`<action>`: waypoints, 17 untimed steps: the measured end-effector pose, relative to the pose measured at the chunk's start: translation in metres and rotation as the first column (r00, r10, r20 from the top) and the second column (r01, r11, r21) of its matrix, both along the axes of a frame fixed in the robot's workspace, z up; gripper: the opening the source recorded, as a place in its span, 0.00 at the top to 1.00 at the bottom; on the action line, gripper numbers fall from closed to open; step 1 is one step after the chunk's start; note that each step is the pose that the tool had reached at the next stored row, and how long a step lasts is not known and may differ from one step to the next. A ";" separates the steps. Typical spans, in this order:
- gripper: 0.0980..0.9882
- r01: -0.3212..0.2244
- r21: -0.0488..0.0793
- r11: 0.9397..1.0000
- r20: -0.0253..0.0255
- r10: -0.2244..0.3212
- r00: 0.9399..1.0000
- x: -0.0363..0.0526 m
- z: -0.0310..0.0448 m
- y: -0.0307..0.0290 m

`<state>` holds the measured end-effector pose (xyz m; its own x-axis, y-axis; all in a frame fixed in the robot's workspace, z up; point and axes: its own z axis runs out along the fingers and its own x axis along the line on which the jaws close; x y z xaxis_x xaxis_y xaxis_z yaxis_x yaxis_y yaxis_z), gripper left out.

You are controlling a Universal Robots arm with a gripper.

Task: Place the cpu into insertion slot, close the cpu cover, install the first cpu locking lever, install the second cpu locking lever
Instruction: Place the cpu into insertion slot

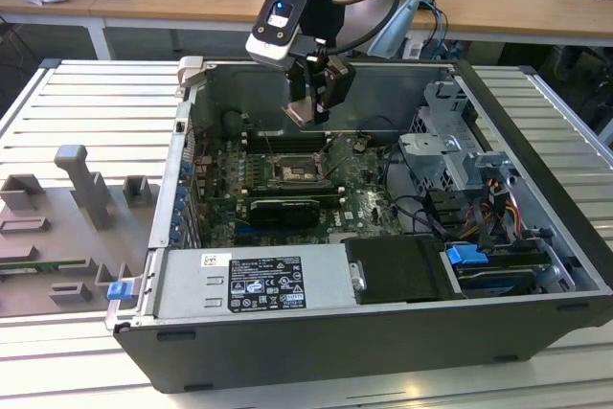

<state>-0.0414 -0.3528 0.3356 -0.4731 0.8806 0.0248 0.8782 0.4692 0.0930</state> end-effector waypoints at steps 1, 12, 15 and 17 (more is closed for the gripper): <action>0.50 0.001 0.000 1.000 0.000 -0.001 1.000 0.0000 0.0000 0.0000; 0.50 0.017 0.000 1.000 0.000 -0.017 1.000 0.0000 -0.0004 0.0000; 0.50 0.021 0.000 1.000 0.000 -0.021 1.000 0.0000 -0.0005 0.0000; 0.50 0.023 0.000 1.000 0.000 -0.023 1.000 0.0000 -0.0006 0.0000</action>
<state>-0.0414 -0.3528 0.3350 -0.4523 0.8915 0.0249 0.8890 0.4484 0.0930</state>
